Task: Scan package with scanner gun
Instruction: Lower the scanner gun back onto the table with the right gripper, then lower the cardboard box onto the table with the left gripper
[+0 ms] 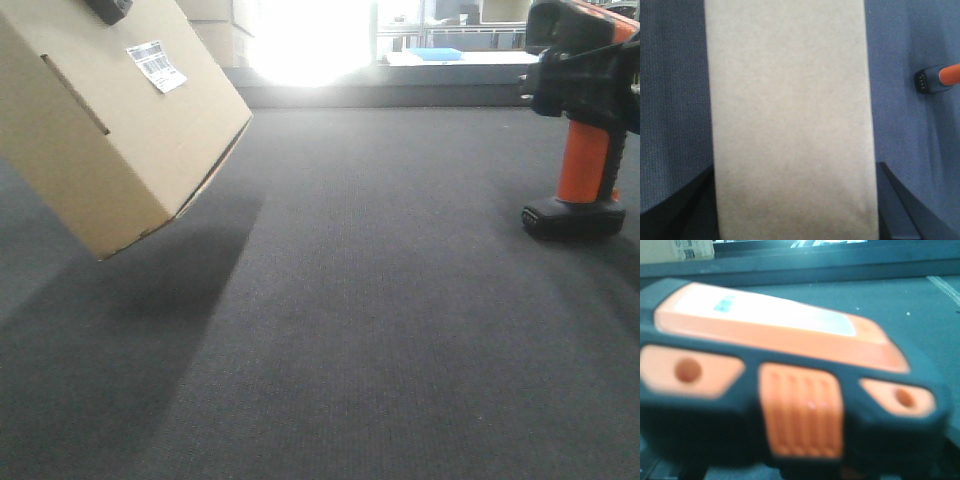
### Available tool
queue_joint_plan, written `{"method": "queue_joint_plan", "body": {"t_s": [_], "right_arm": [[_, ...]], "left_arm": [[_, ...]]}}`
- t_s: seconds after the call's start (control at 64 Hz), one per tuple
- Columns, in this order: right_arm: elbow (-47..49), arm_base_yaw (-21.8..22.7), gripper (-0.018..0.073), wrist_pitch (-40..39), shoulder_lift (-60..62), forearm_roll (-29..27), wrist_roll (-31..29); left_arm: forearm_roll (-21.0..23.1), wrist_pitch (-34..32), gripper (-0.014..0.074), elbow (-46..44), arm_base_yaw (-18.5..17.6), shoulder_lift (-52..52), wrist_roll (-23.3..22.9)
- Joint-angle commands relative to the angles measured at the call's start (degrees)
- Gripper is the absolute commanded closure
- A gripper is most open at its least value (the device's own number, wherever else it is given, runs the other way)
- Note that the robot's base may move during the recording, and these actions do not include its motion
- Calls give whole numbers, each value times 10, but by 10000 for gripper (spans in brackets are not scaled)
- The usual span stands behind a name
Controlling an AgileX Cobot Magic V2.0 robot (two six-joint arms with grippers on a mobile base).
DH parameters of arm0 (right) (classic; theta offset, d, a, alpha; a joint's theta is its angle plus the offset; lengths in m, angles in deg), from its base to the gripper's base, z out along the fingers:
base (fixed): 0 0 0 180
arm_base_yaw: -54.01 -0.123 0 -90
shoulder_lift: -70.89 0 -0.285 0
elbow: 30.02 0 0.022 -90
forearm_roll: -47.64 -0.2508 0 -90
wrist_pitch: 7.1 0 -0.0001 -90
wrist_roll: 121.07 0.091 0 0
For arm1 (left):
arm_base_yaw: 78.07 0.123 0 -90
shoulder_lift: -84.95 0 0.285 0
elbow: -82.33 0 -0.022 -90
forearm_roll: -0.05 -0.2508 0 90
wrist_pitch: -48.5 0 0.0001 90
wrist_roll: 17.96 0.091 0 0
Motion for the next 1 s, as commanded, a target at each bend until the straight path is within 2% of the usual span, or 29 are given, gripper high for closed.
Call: {"method": "queue_joint_plan", "body": {"t_s": [0.0,0.453,0.672,0.796,0.984], "right_arm": [[2,1,-9,9,8,6,1],[2,1,-9,113,61,2,-11],[-4,35,-9,153,84,2,-11],[-4,56,-9,207,111,2,-11],[-4,56,-9,293,165,2,-11]], "left_arm": [[7,-8,707,-1,-3,-8,3],[7,-5,707,-1,-3,-8,3],[6,-5,707,-1,-3,-8,3],[3,-6,707,-1,-3,-8,3],[-17,-23,707,-1,-3,-8,3]]}}
